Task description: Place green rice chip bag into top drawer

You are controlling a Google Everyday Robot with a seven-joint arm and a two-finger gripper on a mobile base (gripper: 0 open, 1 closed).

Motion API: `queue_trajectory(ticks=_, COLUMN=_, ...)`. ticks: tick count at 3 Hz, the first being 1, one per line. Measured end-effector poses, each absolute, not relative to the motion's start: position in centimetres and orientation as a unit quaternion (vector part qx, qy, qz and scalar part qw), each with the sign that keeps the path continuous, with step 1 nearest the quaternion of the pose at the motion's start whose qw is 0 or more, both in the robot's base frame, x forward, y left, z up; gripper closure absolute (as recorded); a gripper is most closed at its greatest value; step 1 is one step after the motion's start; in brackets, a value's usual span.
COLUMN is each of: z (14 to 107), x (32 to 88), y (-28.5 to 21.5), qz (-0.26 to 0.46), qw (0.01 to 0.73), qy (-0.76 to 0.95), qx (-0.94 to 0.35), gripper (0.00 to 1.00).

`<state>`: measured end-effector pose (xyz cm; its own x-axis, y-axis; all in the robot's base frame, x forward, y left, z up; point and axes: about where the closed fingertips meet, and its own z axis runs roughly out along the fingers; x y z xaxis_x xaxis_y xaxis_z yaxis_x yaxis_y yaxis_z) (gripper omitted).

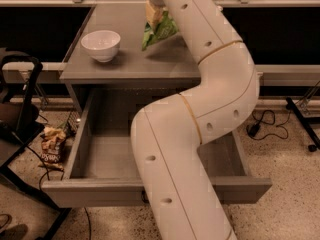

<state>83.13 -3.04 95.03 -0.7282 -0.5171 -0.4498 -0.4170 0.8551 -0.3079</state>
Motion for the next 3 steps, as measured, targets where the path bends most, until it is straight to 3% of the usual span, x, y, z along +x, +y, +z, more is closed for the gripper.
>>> queue_trajectory(ticks=1, z=96.6, x=79.7, y=-6.2, qz=-0.114, qw=0.220, qy=0.928, qx=-0.278, gripper=1.00)
queue_trajectory(ticks=3, z=100.4, x=73.1, y=-13.1, qz=-0.064, qw=0.197, qy=0.939, qx=-0.273, gripper=1.00)
